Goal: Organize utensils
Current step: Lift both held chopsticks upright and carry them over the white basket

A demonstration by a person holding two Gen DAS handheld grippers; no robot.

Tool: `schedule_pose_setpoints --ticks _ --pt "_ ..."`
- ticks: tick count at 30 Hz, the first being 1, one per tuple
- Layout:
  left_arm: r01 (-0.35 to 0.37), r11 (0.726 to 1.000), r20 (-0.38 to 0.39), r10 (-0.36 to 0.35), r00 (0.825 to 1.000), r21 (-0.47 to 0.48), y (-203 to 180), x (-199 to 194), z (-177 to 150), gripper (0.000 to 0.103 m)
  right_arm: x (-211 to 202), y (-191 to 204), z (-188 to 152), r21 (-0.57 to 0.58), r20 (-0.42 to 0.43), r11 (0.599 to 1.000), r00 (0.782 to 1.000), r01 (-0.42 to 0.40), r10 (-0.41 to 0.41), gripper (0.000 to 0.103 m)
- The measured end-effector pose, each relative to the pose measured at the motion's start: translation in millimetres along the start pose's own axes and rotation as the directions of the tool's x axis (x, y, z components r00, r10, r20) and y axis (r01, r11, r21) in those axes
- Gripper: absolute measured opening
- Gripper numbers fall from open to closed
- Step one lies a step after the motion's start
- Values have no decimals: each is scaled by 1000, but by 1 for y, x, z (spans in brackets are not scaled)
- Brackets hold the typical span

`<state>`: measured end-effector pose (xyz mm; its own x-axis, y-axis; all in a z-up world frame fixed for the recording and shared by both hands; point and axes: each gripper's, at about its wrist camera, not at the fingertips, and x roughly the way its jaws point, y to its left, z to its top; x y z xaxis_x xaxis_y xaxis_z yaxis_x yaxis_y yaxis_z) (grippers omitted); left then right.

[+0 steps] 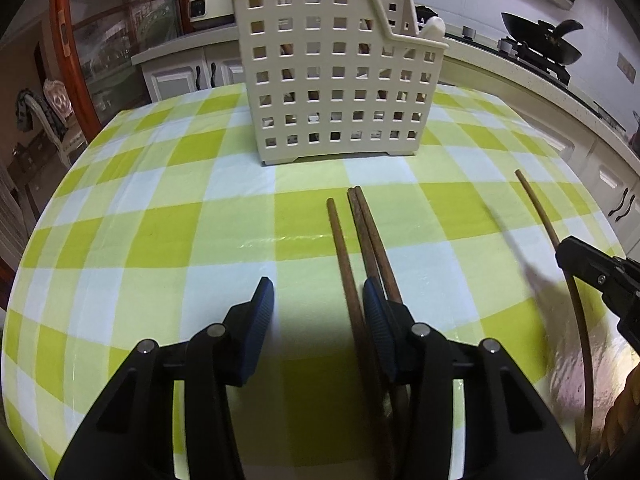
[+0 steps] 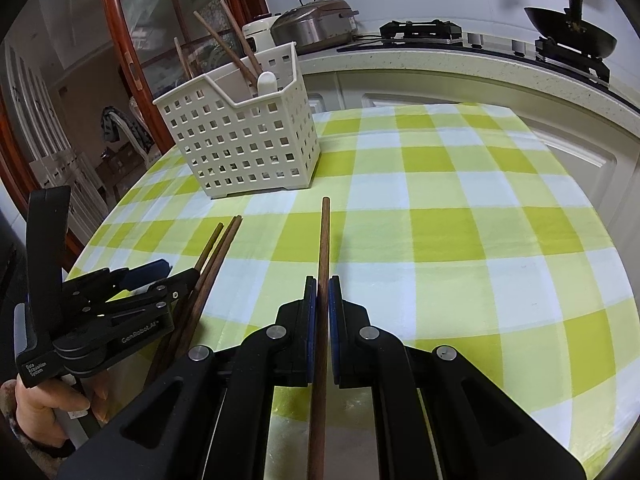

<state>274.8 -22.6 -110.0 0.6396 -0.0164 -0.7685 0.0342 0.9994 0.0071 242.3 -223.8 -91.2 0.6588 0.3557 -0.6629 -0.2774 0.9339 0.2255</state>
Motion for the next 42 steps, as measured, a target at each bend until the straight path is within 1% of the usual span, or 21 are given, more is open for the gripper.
schedule_pose_setpoints --ticks 1,2,5,13,17,21,25,29,36,42 --pt "4 1000 3 -4 1000 8 -2 0 1 27 1 1 0 -3 -2 1000 1000 0 0 6" --pt "2 1000 5 -2 1000 18 -3 0 2 17 1 2 0 -5 -3 1000 1000 0 0 6" --pt "15 999 5 -16 1000 36 -6 1 3 8 2 3 -1 -8 -7 1000 1000 4 -4 6" --pt "74 997 1 -74 997 -1 4 2 4 6 5 8 0 -18 -16 1000 1000 12 -12 6" --pt "85 996 12 -85 996 -15 9 -3 2 6 5 12 2 -26 -13 999 1000 18 -18 6" --pt "98 995 52 -97 994 -27 15 -21 5 6 -1 16 6 -28 12 999 1000 14 -14 6" --pt "117 993 111 -112 987 -36 23 -46 11 6 -13 24 13 -47 56 999 998 -1 3 6" --pt "126 992 173 -118 978 -33 27 -74 14 6 -29 33 21 -66 105 998 994 -11 18 6" --pt "134 991 247 -123 961 -27 30 -113 11 6 -56 48 28 -100 179 995 983 -14 32 6" --pt "129 992 305 -119 945 -13 31 -141 7 6 -69 55 30 -114 209 993 977 -9 33 6"
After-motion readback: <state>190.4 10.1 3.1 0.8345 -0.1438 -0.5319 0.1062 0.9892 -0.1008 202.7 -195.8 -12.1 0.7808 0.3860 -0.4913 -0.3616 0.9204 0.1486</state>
